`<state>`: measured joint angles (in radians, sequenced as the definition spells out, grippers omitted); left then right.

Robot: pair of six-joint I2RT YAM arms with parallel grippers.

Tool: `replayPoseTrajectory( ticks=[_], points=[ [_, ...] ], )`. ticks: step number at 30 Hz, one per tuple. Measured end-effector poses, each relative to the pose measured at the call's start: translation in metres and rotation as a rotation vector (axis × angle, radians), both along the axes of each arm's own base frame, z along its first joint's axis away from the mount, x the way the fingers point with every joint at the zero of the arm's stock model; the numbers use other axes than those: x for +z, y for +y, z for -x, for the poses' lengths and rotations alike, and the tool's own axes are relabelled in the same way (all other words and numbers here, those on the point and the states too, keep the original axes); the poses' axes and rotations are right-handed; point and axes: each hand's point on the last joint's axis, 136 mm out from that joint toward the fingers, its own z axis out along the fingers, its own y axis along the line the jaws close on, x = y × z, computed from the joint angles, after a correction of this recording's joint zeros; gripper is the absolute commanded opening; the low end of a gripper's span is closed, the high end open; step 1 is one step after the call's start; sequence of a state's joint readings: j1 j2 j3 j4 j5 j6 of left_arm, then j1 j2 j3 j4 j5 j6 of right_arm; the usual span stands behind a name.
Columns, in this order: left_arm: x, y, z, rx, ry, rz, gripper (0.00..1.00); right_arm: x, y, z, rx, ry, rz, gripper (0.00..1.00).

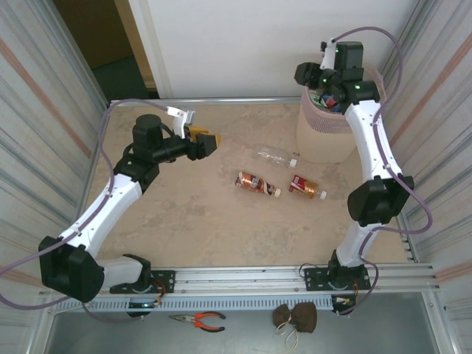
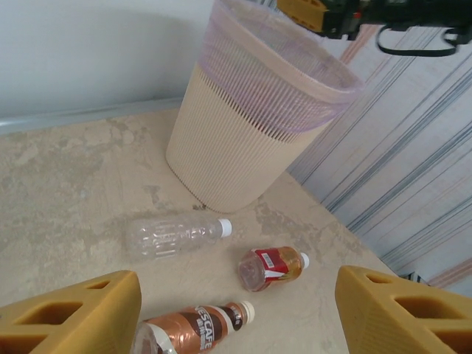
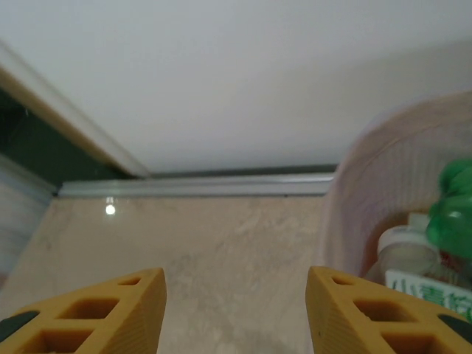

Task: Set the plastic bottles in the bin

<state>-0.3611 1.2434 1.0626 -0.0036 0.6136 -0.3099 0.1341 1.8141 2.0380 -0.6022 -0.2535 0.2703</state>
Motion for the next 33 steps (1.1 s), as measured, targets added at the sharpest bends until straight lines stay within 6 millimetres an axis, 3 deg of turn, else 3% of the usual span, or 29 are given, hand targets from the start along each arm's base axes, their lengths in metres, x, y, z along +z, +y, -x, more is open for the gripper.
replayPoseTrajectory(
  ticks=[3,8,13,17,21,26,29,33],
  points=[
    [-0.01,-0.002,-0.002,-0.004,0.037,-0.002,0.7,-0.007,0.027,0.021,0.099,0.015,0.107,0.54],
    [-0.028,-0.004,-0.005,-0.006,0.106,-0.008,0.68,-0.036,0.068,0.052,0.3,0.045,0.315,0.62],
    [-0.034,0.003,-0.009,0.019,0.141,-0.002,0.68,-0.069,0.094,0.069,0.501,0.044,0.503,0.64],
    [-0.047,0.018,-0.014,0.069,0.196,0.014,0.68,-0.11,0.103,0.065,0.615,0.081,0.614,0.66],
    [-0.06,0.03,-0.016,0.104,0.244,0.023,0.68,-0.164,0.106,0.059,0.69,0.175,0.714,0.68],
    [-0.053,0.031,-0.012,0.105,0.234,0.033,0.7,-0.227,0.112,0.056,0.764,0.294,0.789,0.73],
    [-0.049,0.031,-0.011,0.106,0.226,0.038,0.7,-0.251,0.114,0.054,0.788,0.335,0.816,0.77],
    [-0.049,0.031,-0.011,0.107,0.229,0.04,0.7,-0.267,0.118,0.047,0.803,0.352,0.84,0.83]
  ],
)
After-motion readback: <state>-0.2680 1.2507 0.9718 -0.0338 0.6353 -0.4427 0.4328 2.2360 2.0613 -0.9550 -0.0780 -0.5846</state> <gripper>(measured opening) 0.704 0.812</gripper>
